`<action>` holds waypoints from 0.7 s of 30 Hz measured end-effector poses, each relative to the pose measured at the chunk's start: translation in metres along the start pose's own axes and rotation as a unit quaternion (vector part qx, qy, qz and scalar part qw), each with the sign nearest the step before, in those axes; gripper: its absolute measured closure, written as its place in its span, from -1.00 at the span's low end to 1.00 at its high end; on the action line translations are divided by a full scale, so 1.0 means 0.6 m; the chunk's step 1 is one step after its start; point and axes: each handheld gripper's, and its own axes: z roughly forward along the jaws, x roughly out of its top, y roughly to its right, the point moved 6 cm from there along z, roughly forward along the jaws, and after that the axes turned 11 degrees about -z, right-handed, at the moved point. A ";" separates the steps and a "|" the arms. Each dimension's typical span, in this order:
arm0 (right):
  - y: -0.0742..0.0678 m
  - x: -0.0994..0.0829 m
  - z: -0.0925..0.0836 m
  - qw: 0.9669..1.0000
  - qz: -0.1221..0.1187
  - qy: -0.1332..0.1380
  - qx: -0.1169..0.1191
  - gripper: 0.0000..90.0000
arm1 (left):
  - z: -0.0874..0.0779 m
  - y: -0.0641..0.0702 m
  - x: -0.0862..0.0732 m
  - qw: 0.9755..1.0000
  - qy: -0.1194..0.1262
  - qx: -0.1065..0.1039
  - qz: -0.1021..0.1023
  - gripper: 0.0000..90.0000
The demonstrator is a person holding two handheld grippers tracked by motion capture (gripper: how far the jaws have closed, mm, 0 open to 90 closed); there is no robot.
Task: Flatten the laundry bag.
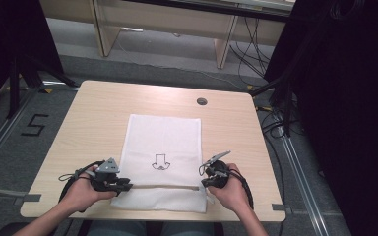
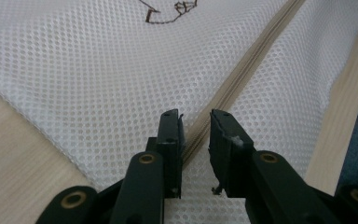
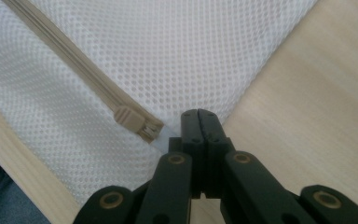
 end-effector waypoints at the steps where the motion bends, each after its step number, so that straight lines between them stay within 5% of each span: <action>1: -0.001 0.000 0.011 1.000 -0.020 0.000 0.005 1.00 | 0.004 0.000 -0.004 1.000 -0.005 0.006 -0.004 0.63; 13: -0.009 0.003 0.019 1.000 -0.019 0.005 0.004 0.90 | -0.001 0.000 -0.007 0.999 -0.022 0.015 0.018 0.57; 21: -0.001 -0.002 -0.003 0.998 0.002 0.051 -0.023 0.70 | -0.007 0.003 0.019 0.998 0.054 0.010 0.006 0.21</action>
